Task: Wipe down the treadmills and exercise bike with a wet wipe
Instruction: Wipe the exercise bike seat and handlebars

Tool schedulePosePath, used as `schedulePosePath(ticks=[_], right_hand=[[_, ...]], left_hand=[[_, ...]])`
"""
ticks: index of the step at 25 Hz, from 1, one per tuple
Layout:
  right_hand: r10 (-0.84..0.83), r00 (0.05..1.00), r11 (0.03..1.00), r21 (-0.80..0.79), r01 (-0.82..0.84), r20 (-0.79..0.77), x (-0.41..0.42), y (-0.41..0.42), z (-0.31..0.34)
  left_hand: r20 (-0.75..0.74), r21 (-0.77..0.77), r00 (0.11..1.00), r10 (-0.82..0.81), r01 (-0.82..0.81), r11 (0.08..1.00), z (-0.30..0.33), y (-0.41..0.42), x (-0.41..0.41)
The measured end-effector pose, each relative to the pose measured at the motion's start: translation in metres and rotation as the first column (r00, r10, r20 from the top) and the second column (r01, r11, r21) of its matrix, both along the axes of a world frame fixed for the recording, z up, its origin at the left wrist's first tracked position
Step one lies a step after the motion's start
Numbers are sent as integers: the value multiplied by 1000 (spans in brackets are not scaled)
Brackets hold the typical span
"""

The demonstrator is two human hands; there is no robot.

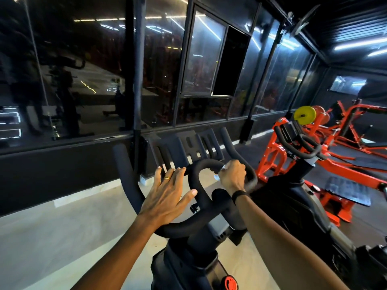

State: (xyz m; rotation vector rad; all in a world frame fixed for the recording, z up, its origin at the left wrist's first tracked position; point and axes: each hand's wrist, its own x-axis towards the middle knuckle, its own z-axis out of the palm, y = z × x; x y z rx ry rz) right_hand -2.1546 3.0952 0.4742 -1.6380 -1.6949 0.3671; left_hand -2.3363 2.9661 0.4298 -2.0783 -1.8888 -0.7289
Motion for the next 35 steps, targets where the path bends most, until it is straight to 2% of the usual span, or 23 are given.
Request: schedulePosePath(ticks=[2, 4, 6, 9, 11, 15, 17, 20, 23, 25, 32, 35], right_hand=[[56, 994, 996, 67, -50, -90, -15, 4, -1], [186, 973, 977, 131, -168, -140, -26, 5, 0], [329, 934, 941, 131, -312, -138, -32, 2, -2], [533, 831, 845, 41, -534, -158, -17, -12, -6], [641, 764, 765, -14, -644, -69, 4, -25, -2], [716, 636, 693, -177, -699, 288, 46, -61, 21], [677, 631, 729, -226, -646, 379, 67, -78, 28], [575, 740, 807, -94, -583, 350, 115, -108, 23], [359, 869, 926, -15, -377, 342, 188, -146, 3], [221, 923, 972, 7, -235, 316, 240, -181, -9], [-69, 979, 996, -36, 77, 193, 394, -319, -47], [-98, 983, 991, -75, 111, 157, 455, -382, -65]], left_hand=[[-10, -12, 1000, 16, -16, 1000, 1, 0, 1], [-6, -5, 1000, 25, -25, 1000, 1, 0, 1], [2, -13, 1000, 17, -17, 1000, 1, 1, 1], [14, 33, 999, -32, 32, 999, 3, 1, 4], [23, 79, 998, -66, 64, 995, 4, 0, 3], [91, 122, 988, -125, 114, 986, 5, -4, 13], [174, 151, 963, -204, 179, 972, 6, -4, 41], [259, 193, 899, -354, 311, 931, 1, -5, 105], [282, 212, 810, -513, 469, 857, -12, -12, 183], [314, 212, 740, -595, 556, 804, -21, -26, 237], [346, -27, 586, -733, 787, 616, -63, -112, 399], [366, -136, 608, -704, 784, 606, -94, -147, 465]])
